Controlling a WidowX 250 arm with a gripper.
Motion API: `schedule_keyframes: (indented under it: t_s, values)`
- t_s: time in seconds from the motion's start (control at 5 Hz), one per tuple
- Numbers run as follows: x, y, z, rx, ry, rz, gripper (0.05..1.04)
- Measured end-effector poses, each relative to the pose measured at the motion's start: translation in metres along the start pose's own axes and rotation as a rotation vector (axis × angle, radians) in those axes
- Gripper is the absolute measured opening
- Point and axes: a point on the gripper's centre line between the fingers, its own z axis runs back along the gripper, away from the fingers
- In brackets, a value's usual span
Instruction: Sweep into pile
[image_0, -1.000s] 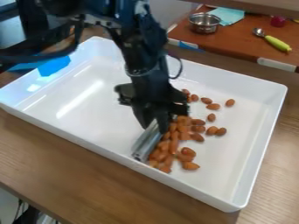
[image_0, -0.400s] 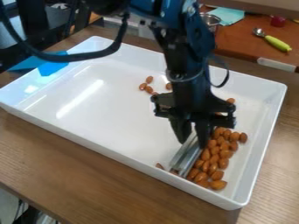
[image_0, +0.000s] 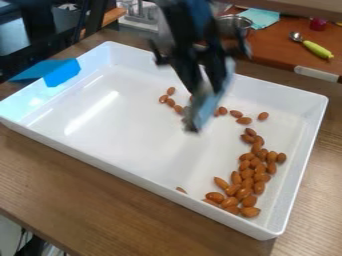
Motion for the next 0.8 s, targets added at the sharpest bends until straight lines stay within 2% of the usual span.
schedule_keyframes:
  t_s: [0.2,0.4,0.8]
  values:
    - [0.019,0.034,0.018,0.039,-0.046,-0.022,0.336]
    - [0.037,0.083,0.015,0.138,-0.101,-0.008,0.336]
    - [0.058,0.15,-0.006,0.2,-0.126,-0.03,0.336]
